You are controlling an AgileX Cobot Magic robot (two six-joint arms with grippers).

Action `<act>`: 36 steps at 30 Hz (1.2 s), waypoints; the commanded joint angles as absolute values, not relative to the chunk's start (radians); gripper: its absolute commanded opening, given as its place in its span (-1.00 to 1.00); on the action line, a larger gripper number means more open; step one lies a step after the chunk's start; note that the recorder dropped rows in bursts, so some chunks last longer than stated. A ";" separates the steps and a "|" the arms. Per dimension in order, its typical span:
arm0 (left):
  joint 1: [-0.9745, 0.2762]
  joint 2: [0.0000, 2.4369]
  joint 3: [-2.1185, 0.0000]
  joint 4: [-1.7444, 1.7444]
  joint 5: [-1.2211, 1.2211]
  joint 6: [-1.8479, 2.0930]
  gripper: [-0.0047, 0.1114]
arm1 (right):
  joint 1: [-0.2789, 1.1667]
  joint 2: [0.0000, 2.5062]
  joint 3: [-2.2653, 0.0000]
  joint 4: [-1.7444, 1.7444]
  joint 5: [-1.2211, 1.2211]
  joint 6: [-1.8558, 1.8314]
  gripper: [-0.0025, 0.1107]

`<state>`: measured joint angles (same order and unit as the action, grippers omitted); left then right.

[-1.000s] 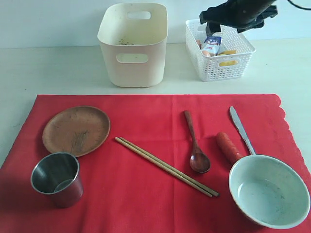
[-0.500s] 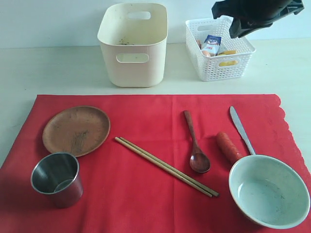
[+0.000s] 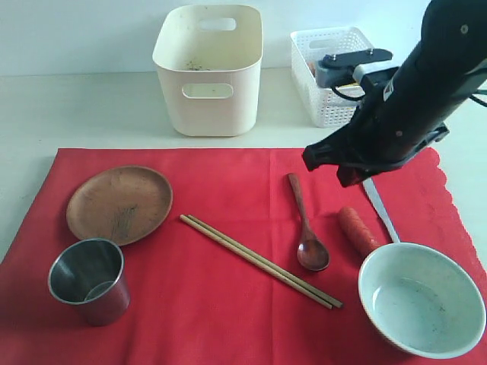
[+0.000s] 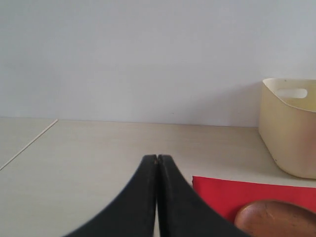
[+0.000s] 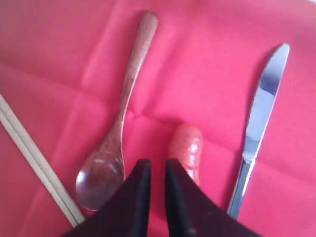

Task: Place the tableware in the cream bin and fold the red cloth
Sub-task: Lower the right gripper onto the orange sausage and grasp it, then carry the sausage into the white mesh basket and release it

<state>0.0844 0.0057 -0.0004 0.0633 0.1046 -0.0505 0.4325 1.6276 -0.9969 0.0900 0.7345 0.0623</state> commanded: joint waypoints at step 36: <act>0.078 0.000 0.000 0.064 0.103 -0.048 -0.87 | 0.436 1.757 -0.966 0.075 0.472 0.099 -0.96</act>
<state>0.0844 0.0057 -0.0004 0.0633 0.1046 -0.0505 0.4325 1.7799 -0.9302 0.0606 0.5044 0.0974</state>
